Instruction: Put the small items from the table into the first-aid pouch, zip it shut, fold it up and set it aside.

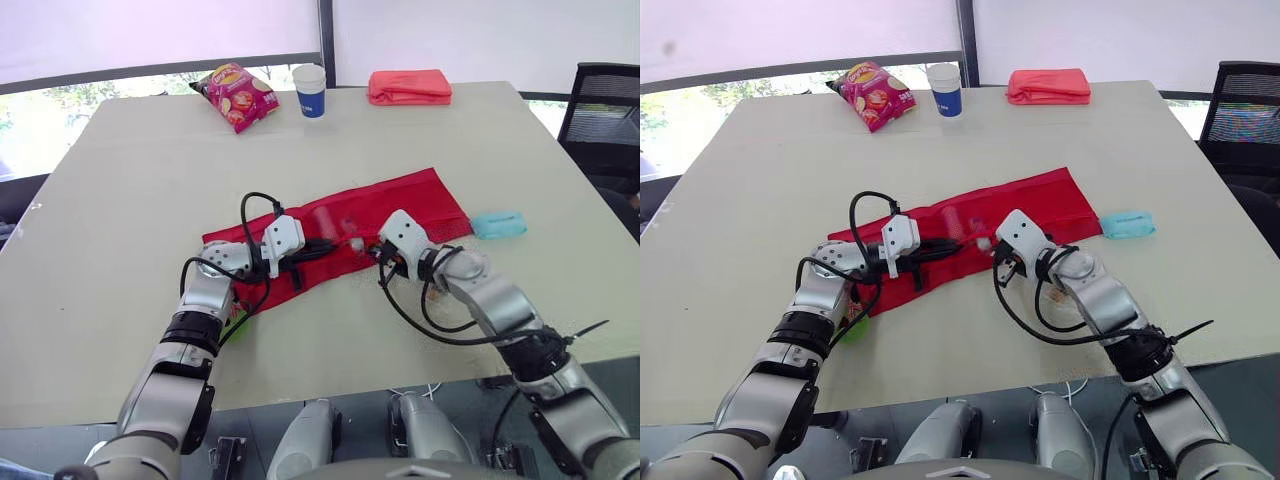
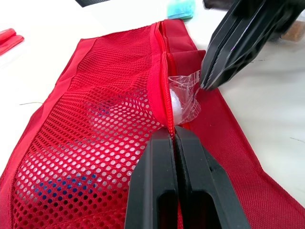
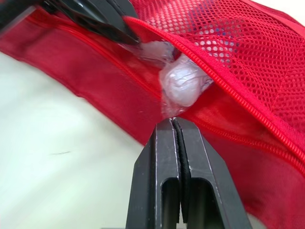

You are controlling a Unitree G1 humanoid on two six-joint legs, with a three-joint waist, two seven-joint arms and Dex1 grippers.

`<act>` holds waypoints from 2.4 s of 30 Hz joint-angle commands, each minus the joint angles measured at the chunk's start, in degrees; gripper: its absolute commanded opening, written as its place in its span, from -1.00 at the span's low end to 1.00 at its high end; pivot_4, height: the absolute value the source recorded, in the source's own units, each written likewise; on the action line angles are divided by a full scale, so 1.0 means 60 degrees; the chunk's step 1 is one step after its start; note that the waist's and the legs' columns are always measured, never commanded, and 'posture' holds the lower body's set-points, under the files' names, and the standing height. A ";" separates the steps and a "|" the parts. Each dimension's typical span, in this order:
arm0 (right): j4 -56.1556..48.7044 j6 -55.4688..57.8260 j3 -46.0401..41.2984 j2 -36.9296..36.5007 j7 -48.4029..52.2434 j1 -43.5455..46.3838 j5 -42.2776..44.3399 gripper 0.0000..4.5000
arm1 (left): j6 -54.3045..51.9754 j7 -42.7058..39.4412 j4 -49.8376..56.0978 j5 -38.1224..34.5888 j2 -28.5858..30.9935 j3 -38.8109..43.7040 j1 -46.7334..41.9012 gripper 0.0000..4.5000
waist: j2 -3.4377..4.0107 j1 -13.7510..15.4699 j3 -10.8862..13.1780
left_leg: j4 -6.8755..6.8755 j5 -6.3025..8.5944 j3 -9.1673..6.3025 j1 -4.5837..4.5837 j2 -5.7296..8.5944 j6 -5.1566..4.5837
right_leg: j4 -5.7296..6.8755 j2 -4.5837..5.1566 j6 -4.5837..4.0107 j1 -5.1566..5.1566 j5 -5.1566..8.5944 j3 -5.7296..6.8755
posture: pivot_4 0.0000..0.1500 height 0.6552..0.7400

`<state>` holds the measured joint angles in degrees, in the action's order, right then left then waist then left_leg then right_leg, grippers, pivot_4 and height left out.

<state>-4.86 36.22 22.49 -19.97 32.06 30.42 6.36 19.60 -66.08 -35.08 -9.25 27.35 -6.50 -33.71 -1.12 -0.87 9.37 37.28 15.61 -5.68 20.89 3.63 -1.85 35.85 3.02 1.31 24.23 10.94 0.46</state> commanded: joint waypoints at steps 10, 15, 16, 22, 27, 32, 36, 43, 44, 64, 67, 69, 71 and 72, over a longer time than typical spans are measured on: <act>0.2612 -0.1850 -0.0034 0.1523 -0.0214 0.1461 -0.0974 -0.97 | 0.0315 -0.0070 -0.0042 -0.0040 -0.0083 0.0127 -0.0194 -1.00 | 0.0000 -0.0009 0.0000 | -0.0002 -0.0015 0.0002 -0.0001 0.0004 0.0026 | 0.0003 -0.0006 -0.0005 0.0004 -0.0003 -0.0005 | 1.00 0.99; 0.3402 -0.2342 -0.0078 0.2016 -0.0276 0.1753 -0.1244 -0.97 | 0.0365 -0.0114 -0.0038 -0.0038 -0.0095 0.0101 -0.0168 -1.00 | 0.0001 -0.0012 0.0000 | -0.0001 -0.0016 0.0002 -0.0002 0.0008 0.0027 | 0.0003 -0.0003 -0.0006 0.0003 -0.0003 -0.0008 | 1.00 0.99; 0.3503 -0.2411 -0.0098 0.2093 -0.0297 0.1782 -0.1285 -0.97 | 0.0364 -0.0121 -0.0030 -0.0043 -0.0093 0.0102 -0.0158 -1.00 | 0.0001 -0.0014 0.0000 | -0.0001 -0.0016 0.0002 -0.0002 0.0007 0.0027 | 0.0005 -0.0003 -0.0006 0.0003 -0.0004 -0.0008 | 1.00 0.99; 0.4040 -0.3135 -0.0299 0.2591 -0.0529 0.1848 -0.1449 -0.97 | 0.0342 -0.0159 0.0009 -0.0053 -0.0083 0.0123 -0.0136 -1.00 | 0.0001 -0.0028 0.0000 | -0.0002 -0.0016 0.0002 -0.0003 0.0006 0.0028 | 0.0008 -0.0004 -0.0007 0.0006 -0.0004 -0.0010 | 1.00 0.99; 0.4433 -0.3902 -0.0411 0.2770 -0.0929 0.1797 -0.1774 -0.97 | 0.0338 -0.0169 0.0022 -0.0039 -0.0090 0.0121 -0.0156 -1.00 | 0.0002 -0.0032 0.0000 | -0.0003 -0.0016 0.0002 -0.0003 0.0006 0.0028 | 0.0009 -0.0005 -0.0007 0.0007 -0.0004 -0.0010 | 1.00 0.99; 0.3418 -0.4058 -0.0434 0.2345 -0.0539 0.1342 -0.1802 -0.97 | 0.0394 -0.0087 -0.0084 0.0015 -0.0088 0.0141 -0.0190 -1.00 | 0.0002 -0.0031 0.0000 | -0.0002 -0.0016 0.0002 -0.0003 0.0006 0.0028 | 0.0009 -0.0005 -0.0007 0.0007 -0.0004 -0.0010 | 1.00 0.99; 0.0983 -0.3132 -0.0357 0.1437 0.0204 0.0434 -0.1702 -0.97 | 0.0597 0.0122 -0.0352 0.0160 -0.0082 0.0180 -0.0287 -1.00 | 0.0003 0.0011 0.0001 | -0.0002 -0.0015 -0.0002 0.0002 0.0012 0.0027 | 0.0007 -0.0001 -0.0007 0.0007 -0.0004 -0.0009 | 1.00 0.99; -0.3225 -0.1677 -0.1379 0.0124 0.1053 -0.1553 -0.0339 -0.97 | 0.0938 0.0150 -0.0819 0.0261 -0.0039 0.0211 -0.0521 -1.00 | 0.0000 0.0009 0.0000 | -0.0001 0.0005 -0.0003 0.0002 0.0006 -0.0009 | 0.0005 0.0003 0.0000 0.0004 0.0000 -0.0006 | 1.00 0.99; -0.3755 -0.1920 -0.1913 0.0025 0.1148 -0.2043 0.0162 -0.97 | 0.0957 0.0119 -0.0879 0.0251 -0.0016 0.0221 -0.0571 -1.00 | 0.0000 0.0019 -0.0001 | 0.0002 0.0006 -0.0004 0.0000 0.0004 -0.0010 | 0.0005 0.0002 0.0003 0.0000 0.0002 -0.0002 | 1.00 0.99; -0.5844 -0.3811 -1.1463 -0.1040 0.3377 -1.1116 0.5795 0.97 | 0.1992 -0.0141 -0.2624 0.0479 -0.0044 0.0294 -0.1426 -1.00 | 0.0003 0.0175 0.0001 | 0.0012 0.0016 0.0016 -0.0029 -0.0032 -0.0025 | -0.0025 0.0014 0.0054 -0.0059 0.0020 0.0001 | 1.00 0.99; -0.5867 -0.4139 -1.2091 -0.0810 0.3647 -1.2156 0.5992 0.97 | 0.2089 -0.0252 -0.2885 0.0517 -0.0054 0.0300 -0.1563 -1.00 | 0.0003 0.0211 0.0001 | 0.0012 0.0018 0.0017 -0.0028 -0.0034 -0.0028 | -0.0027 0.0014 0.0055 -0.0058 0.0021 0.0003 | 1.00 0.99; -0.5970 -0.4342 -1.2408 -0.0712 0.3691 -1.2600 0.6171 0.97 | 0.2154 -0.0322 -0.3068 0.0550 -0.0043 0.0300 -0.1634 -1.00 | 0.0003 0.0212 0.0001 | 0.0011 0.0019 0.0024 -0.0028 -0.0037 -0.0028 | -0.0030 0.0014 0.0056 -0.0057 0.0021 0.0000 | 1.00 0.99; -0.6185 -0.4403 -1.2683 -0.0591 0.3682 -1.3046 0.6528 0.97 | 0.2208 -0.0363 -0.3252 0.0595 -0.0044 0.0303 -0.1719 -1.00 | 0.0006 0.0219 0.0001 | 0.0011 0.0020 0.0026 -0.0029 -0.0040 -0.0028 | -0.0030 0.0015 0.0056 -0.0057 0.0021 0.0000 | 1.00 0.99; -0.6252 -0.4421 -1.2733 -0.0565 0.3670 -1.3177 0.6634 0.97 | 0.2231 -0.0376 -0.3314 0.0607 -0.0046 0.0308 -0.1749 -1.00 | 0.0005 0.0227 0.0001 | 0.0010 0.0020 0.0025 -0.0029 -0.0040 -0.0028 | -0.0030 0.0016 0.0056 -0.0057 0.0022 0.0001 | 1.00 0.99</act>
<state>-40.18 10.97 -51.55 -23.60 53.64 -47.90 44.02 31.76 -68.08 -54.60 -5.72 26.66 -5.53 -42.99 -1.09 0.49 9.37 37.34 15.73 -5.54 20.72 3.37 -2.02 35.67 3.11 1.65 23.89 11.07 0.49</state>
